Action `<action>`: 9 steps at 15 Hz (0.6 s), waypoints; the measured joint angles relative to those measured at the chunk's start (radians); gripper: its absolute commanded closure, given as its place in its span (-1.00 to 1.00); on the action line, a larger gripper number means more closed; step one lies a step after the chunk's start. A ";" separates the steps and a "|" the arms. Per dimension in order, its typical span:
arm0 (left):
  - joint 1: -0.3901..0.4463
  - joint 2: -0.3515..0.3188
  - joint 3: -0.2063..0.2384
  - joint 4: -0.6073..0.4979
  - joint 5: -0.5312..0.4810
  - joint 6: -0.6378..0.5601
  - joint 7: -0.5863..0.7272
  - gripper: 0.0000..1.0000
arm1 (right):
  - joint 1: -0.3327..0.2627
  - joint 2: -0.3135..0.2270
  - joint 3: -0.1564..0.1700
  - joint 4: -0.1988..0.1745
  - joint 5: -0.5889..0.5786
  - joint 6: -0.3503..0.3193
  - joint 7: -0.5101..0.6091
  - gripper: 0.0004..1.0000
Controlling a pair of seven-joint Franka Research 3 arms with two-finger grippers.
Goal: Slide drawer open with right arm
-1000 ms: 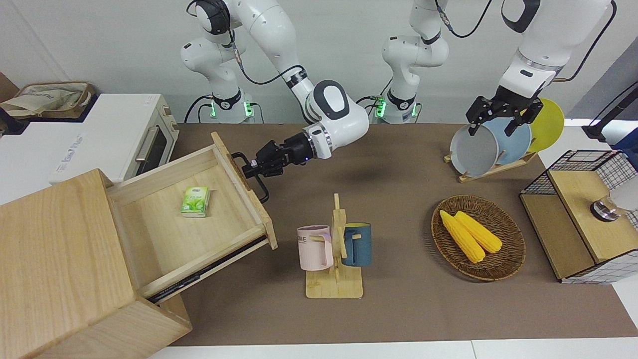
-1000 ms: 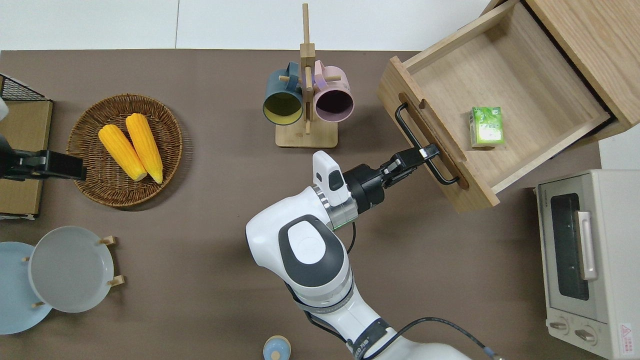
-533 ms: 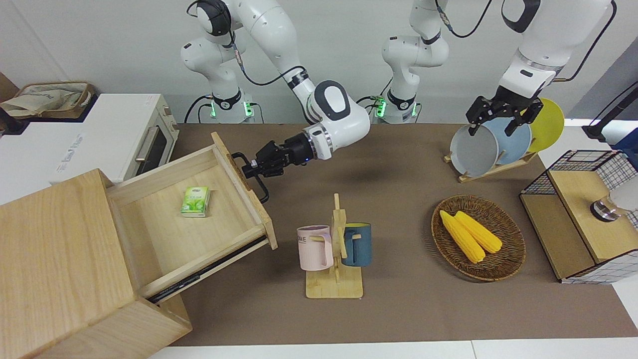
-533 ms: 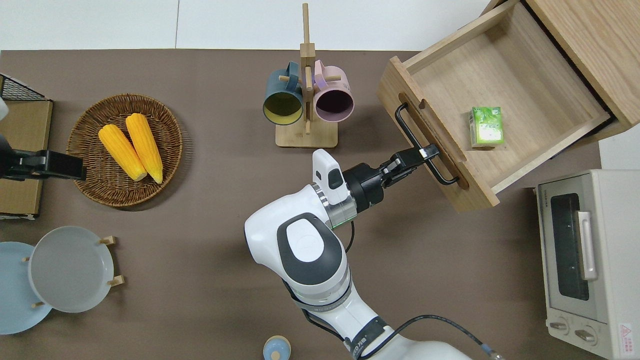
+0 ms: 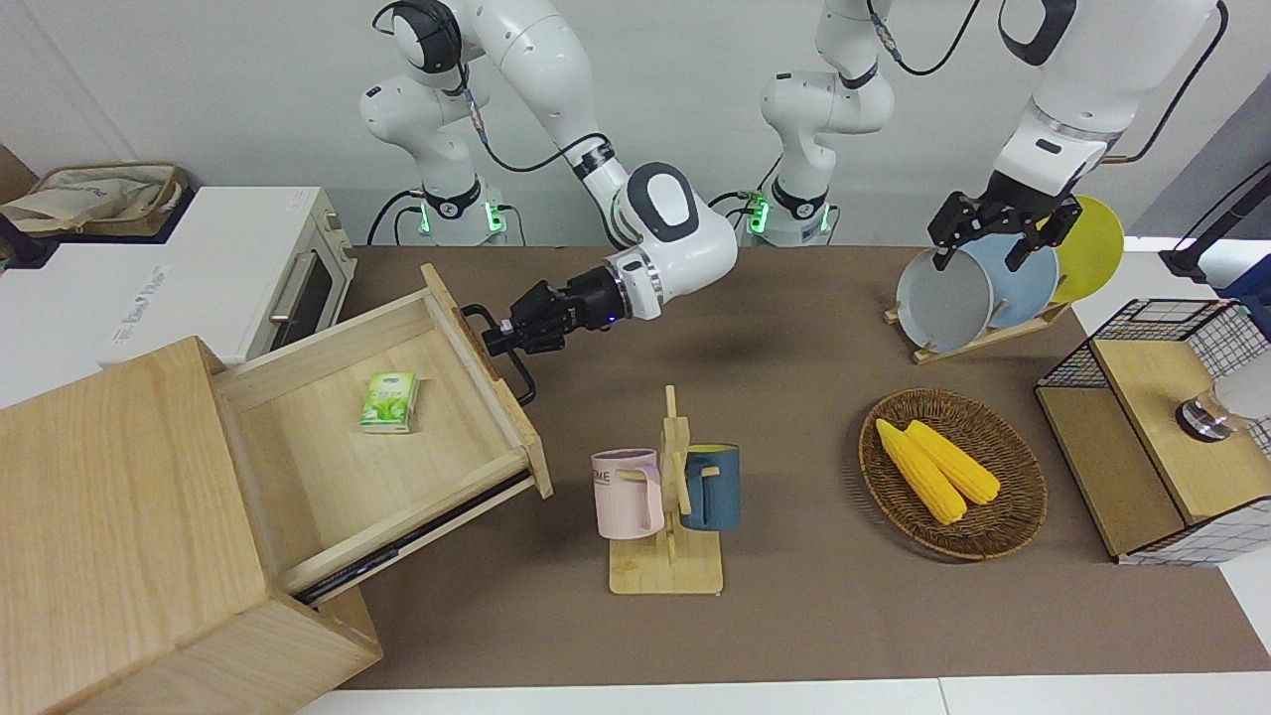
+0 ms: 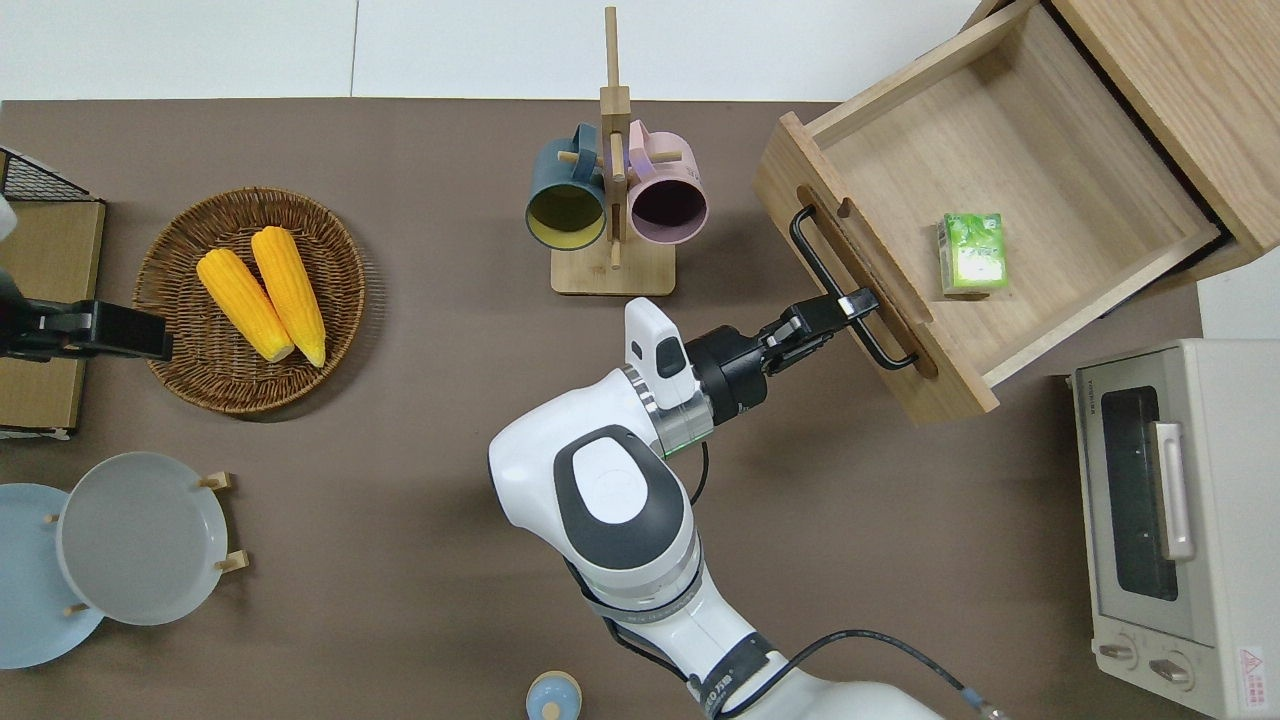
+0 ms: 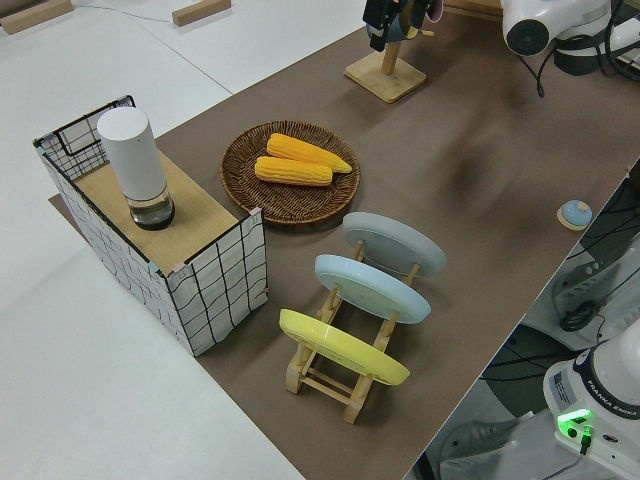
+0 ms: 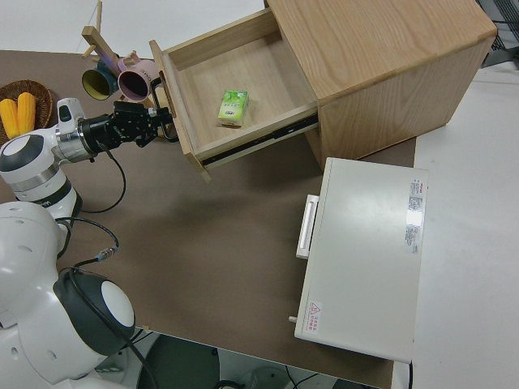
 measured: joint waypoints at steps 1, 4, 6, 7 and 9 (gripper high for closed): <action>0.000 0.000 0.000 0.000 0.000 0.000 0.000 -0.99 | 0.001 0.001 0.000 0.000 -0.002 -0.001 0.000 -0.81; 0.000 0.000 0.000 0.000 0.000 0.000 0.000 -0.99 | 0.005 0.000 0.000 0.005 -0.017 -0.010 -0.002 -0.97; 0.000 0.000 0.000 0.000 0.000 0.000 0.000 -0.99 | 0.014 0.000 0.000 0.015 -0.026 -0.021 -0.006 -0.97; 0.000 0.000 0.000 0.000 0.000 0.000 0.000 -1.00 | 0.018 0.000 0.000 0.019 -0.026 -0.022 -0.006 -0.97; 0.000 0.000 0.000 0.000 0.000 0.000 0.000 -0.99 | 0.024 0.000 0.000 0.023 -0.025 -0.023 0.004 -0.97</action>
